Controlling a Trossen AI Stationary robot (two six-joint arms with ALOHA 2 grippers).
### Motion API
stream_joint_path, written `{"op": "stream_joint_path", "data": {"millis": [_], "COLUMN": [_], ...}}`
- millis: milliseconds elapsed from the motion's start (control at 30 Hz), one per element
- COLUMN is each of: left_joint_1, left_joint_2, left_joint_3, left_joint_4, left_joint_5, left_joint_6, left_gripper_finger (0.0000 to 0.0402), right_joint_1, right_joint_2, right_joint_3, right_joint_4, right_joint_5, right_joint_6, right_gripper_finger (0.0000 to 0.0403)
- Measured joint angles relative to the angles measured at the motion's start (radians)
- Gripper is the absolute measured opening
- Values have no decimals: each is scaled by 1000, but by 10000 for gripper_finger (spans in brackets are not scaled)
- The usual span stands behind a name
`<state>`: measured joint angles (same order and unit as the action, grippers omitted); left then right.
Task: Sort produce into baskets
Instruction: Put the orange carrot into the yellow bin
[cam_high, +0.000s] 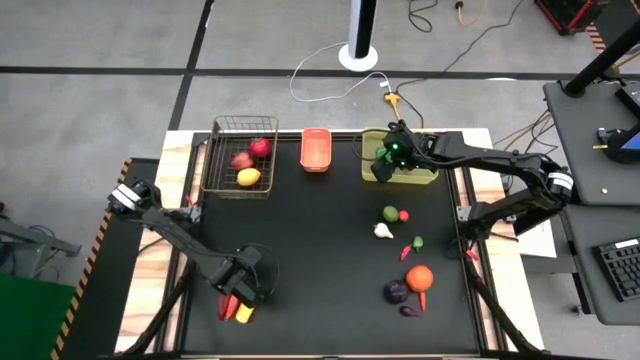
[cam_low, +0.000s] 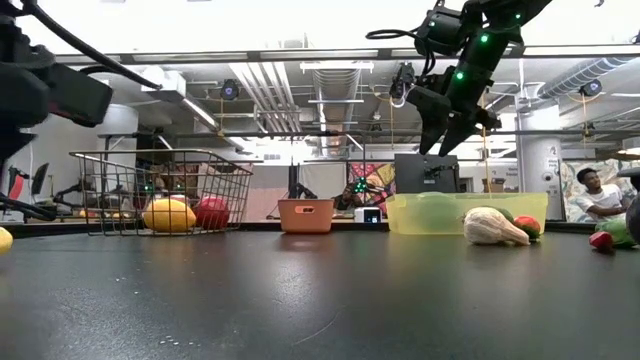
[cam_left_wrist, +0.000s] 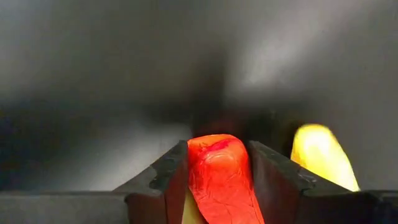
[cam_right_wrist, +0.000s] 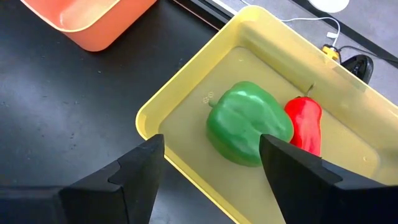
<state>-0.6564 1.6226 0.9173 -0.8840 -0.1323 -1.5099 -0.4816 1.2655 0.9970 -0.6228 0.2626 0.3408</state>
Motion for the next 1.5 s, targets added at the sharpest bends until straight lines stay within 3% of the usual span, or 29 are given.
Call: {"op": "stream_joint_path", "data": {"millis": [400,900,1033,1133,1300,1500], "left_joint_1": [115,168,168,168,174,207], "left_joint_2": [-34,-290,-354,-382,-399,-388], "left_joint_3": [28,96,97,95,90,82], "left_joint_4": [-3,-3,67,204,526,710], "left_joint_5": [-219,-640,-740,-726,-606,-531], "left_joint_6": [225,504,639,863,1249,1468], "left_gripper_finger": [132,131,131,131,131,131], "right_joint_1": [4,8,34,69,146,233], "right_joint_2": [0,0,0,0,-5,-42], "right_joint_3": [0,0,0,0,0,-1], "right_joint_4": [0,9,50,95,169,224], "right_joint_5": [0,1,2,1,11,79], "right_joint_6": [0,-3,-35,-72,-117,-148], "right_gripper_finger": [254,252,256,260,263,255]}}
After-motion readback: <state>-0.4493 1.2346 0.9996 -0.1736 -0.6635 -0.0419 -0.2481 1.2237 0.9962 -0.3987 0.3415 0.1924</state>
